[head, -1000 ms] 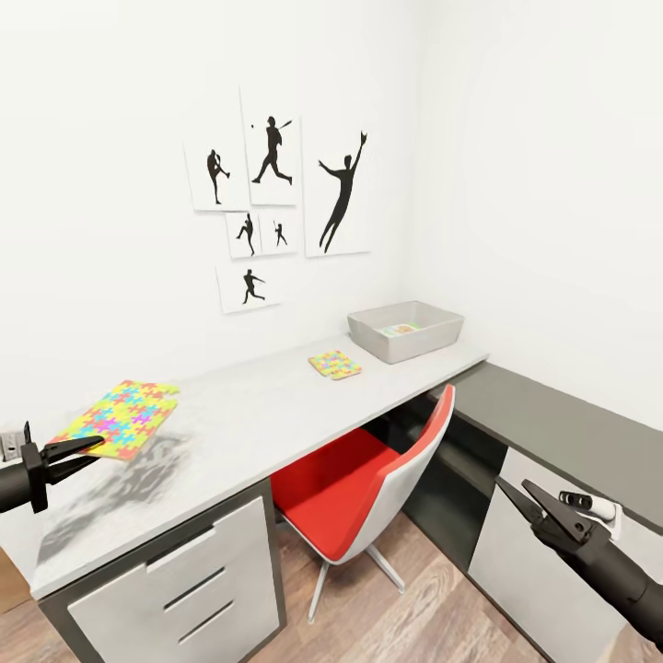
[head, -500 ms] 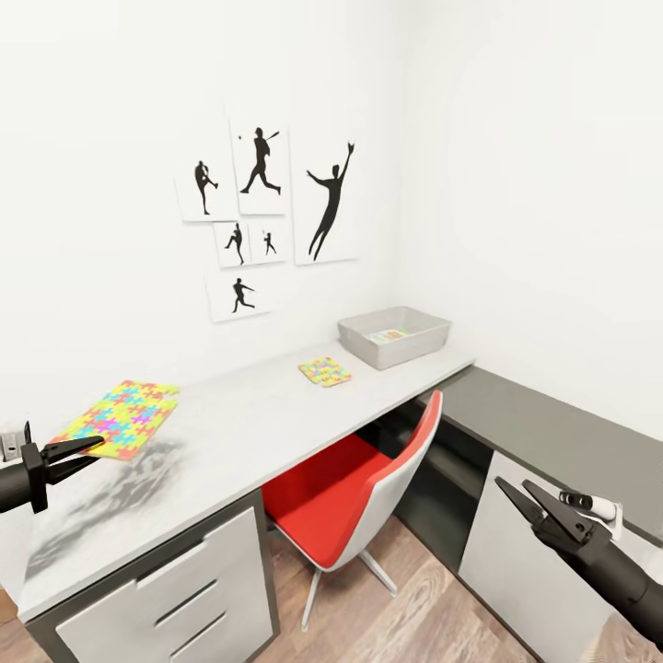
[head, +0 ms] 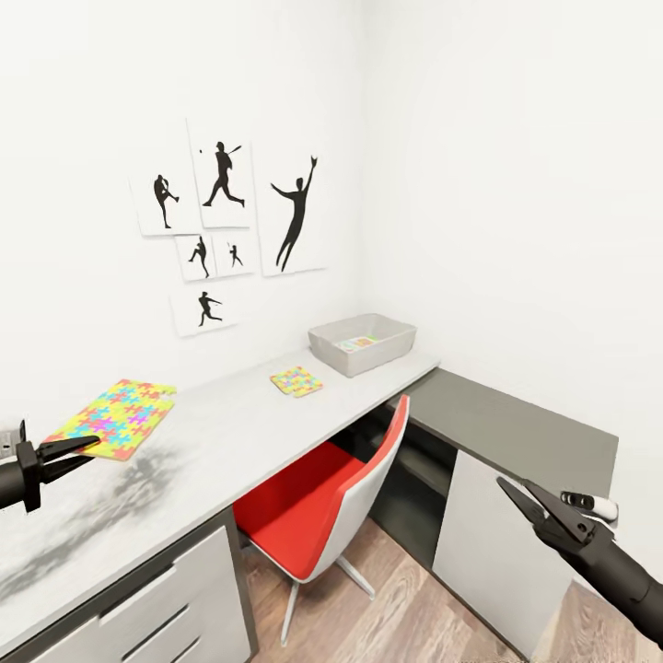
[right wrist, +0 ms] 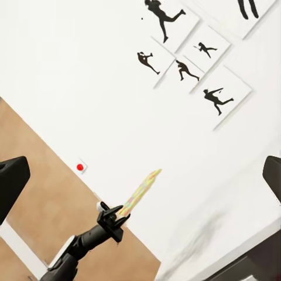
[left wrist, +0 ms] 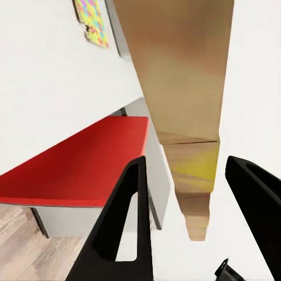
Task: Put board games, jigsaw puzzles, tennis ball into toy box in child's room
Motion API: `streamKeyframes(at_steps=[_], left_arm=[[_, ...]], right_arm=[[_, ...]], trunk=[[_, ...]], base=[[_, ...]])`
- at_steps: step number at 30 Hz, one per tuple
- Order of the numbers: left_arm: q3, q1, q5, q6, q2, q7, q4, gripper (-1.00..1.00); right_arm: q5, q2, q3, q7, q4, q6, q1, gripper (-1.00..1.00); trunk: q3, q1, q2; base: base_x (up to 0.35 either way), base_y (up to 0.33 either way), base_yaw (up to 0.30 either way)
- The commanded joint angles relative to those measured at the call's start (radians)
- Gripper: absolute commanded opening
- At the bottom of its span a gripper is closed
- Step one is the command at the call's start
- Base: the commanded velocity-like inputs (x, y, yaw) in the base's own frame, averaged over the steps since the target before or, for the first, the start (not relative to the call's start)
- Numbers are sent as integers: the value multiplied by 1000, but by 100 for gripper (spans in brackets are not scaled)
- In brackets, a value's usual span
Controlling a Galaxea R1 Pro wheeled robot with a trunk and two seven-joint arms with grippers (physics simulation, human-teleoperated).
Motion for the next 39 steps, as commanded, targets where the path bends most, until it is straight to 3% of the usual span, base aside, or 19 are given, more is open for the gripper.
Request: streamKeyframes(at_steps=[1, 20, 23, 28, 33, 35, 37, 39], left_arm=[[0, 0, 0, 4, 6, 2, 0, -100], [-5, 0, -15, 4, 16, 2, 1, -100], [-3, -1, -46, 4, 15, 2, 3, -100], [-1, -16, -160, 4, 4, 4, -4, -100], [-5, -79, -209, 0, -2, 8, -11, -100], [-32, -123, -234, -13, -19, 10, -11, -100], [-73, -164, -284, -41, -51, 11, -10, -100], [-119, -203, -397, -114, -111, 13, -8, -100]], right_arm=[[-4, -1, 0, 1, 0, 6, -1, 100], [-4, -2, -1, 1, 0, 5, -1, 100], [-4, -2, -1, 0, 0, 5, -1, 100], [-4, -4, -1, 0, -1, 5, -1, 100], [-4, -7, -1, 0, 0, 5, -1, 100], [-4, -7, -1, 0, 0, 5, -1, 100], [-4, -7, -1, 0, 0, 5, -1, 100], [-4, -8, -1, 0, 0, 5, -1, 100]], trunk=[[3, -4, 7], [83, -77, 140], [96, -88, 161], [117, -107, 196], [138, -127, 231], [147, -134, 245], [155, -142, 259], [163, -150, 273]], base=[[0, 0, -223], [0, 0, -223], [0, 0, -223], [0, 0, -223], [0, 0, -223], [0, 0, -223], [0, 0, -223], [0, 0, -223]])
